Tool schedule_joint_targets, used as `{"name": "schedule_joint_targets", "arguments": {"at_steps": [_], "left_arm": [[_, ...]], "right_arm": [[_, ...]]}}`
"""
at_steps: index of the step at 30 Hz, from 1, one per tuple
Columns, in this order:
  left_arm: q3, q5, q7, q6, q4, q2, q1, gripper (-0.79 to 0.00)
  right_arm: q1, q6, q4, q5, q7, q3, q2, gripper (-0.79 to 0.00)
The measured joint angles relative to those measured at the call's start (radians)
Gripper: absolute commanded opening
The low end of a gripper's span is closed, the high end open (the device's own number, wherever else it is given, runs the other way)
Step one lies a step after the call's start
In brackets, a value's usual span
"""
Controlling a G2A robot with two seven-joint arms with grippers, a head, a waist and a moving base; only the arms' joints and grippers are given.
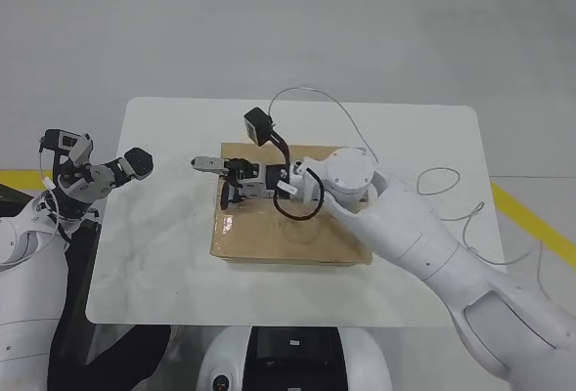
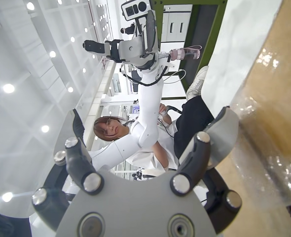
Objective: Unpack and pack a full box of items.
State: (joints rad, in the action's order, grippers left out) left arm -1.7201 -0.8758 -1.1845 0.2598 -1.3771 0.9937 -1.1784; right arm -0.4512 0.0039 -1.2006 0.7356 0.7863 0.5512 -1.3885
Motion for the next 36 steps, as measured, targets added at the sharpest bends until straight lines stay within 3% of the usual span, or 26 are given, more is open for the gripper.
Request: {"name": "schedule_joint_targets", "arguments": {"at_steps": [9, 36], "left_arm": [[0.000, 0.000, 0.000, 0.000, 0.000, 0.000, 0.000, 0.000], [0.000, 0.000, 0.000, 0.000, 0.000, 0.000, 0.000, 0.000]], "right_arm": [[-0.065, 0.041, -0.011, -0.055, 0.035, 0.062, 0.020, 0.000], [-0.348, 0.212, -0.332, -0.265, 0.056, 0.390, 0.145, 0.000]]}}
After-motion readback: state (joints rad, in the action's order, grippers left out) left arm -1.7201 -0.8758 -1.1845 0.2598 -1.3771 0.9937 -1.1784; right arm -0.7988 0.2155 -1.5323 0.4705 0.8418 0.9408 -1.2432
